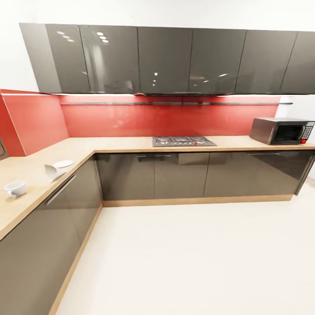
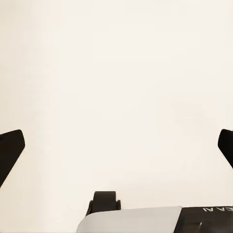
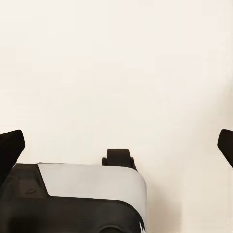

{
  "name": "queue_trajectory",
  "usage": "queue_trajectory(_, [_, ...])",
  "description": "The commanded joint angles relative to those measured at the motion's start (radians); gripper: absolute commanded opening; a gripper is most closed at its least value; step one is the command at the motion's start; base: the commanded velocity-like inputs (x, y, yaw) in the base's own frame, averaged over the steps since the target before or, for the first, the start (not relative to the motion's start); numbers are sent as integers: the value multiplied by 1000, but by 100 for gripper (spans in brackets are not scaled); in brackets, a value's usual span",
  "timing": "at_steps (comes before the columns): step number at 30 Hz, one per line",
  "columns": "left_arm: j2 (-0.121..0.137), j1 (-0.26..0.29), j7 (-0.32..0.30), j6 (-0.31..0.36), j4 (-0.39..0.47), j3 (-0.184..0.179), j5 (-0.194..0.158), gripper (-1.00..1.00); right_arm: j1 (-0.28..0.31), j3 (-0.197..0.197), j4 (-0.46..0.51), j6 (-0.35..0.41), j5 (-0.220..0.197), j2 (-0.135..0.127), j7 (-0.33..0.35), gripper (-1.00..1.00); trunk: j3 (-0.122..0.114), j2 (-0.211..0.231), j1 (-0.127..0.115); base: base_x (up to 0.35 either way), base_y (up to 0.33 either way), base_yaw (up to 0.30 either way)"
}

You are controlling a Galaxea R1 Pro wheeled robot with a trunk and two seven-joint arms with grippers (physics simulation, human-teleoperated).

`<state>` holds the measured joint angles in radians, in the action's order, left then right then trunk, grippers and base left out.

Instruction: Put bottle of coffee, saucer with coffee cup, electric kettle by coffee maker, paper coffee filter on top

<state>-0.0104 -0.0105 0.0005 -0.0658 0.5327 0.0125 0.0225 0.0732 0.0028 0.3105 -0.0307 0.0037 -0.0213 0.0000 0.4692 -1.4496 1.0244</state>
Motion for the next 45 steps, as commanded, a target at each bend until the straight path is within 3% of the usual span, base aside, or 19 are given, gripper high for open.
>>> queue_trajectory(1, [0,0,0,-2,1,1,2,100,0,0,-1,-3,0,0,0,100,1,0,1,321,79,0])
queue_trajectory(13, [0,0,0,-2,1,1,1,100,0,0,-1,-3,0,0,0,100,1,0,1,198,111,0])
queue_trajectory(14, [-2,0,0,-38,10,1,-2,100,0,0,-1,-4,1,-1,0,100,1,0,1,3,2,0])
queue_trajectory(23, [-9,0,-4,-28,313,-6,-5,100,1,-1,-1,-5,0,-1,1,100,1,0,1,0,0,0])
queue_trajectory(24, [-10,0,-4,-9,384,-6,-5,100,1,-1,-1,-5,-1,-1,2,100,1,0,1,0,0,0])
queue_trajectory(28, [-15,0,-6,65,533,-9,-5,100,0,-1,-1,-14,-1,-1,2,100,1,0,1,0,0,0])
queue_trajectory(31, [-46,0,-8,135,706,-10,-4,100,0,-1,-5,-67,-1,-1,2,100,1,0,1,0,0,0])
queue_trajectory(35, [-68,0,-10,206,899,-8,-4,100,0,-1,-15,-145,-1,-2,1,100,1,0,1,0,0,0])
queue_trajectory(43, [-91,14,-10,385,1023,-9,-4,100,0,0,-20,-193,1,-2,0,100,1,0,1,0,0,0])
queue_trajectory(45, [-88,20,-10,389,1025,-7,-4,100,0,0,-20,-194,1,-2,0,100,1,0,1,0,0,0])
